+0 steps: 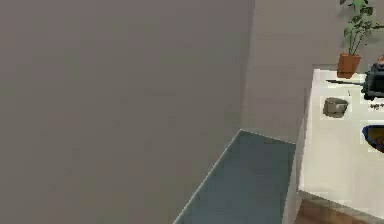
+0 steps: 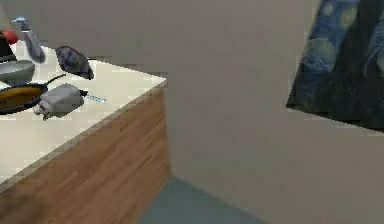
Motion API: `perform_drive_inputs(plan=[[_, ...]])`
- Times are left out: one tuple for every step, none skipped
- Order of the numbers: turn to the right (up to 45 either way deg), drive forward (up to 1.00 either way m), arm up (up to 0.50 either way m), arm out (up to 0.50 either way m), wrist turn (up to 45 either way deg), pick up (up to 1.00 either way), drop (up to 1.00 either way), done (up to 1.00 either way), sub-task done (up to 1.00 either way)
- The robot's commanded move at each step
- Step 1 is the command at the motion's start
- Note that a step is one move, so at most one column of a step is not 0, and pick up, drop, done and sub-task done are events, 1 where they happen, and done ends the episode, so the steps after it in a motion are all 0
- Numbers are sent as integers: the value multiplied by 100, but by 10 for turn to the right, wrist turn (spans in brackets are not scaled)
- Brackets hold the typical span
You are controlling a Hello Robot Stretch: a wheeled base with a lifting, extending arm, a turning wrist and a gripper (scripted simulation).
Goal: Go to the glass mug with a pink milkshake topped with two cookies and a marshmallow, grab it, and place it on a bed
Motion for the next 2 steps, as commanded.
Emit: perform_drive_inputs(plan=[[450, 0, 0, 0, 0, 0, 0, 0, 0], [450, 0, 0, 0, 0, 0, 0, 0, 0]])
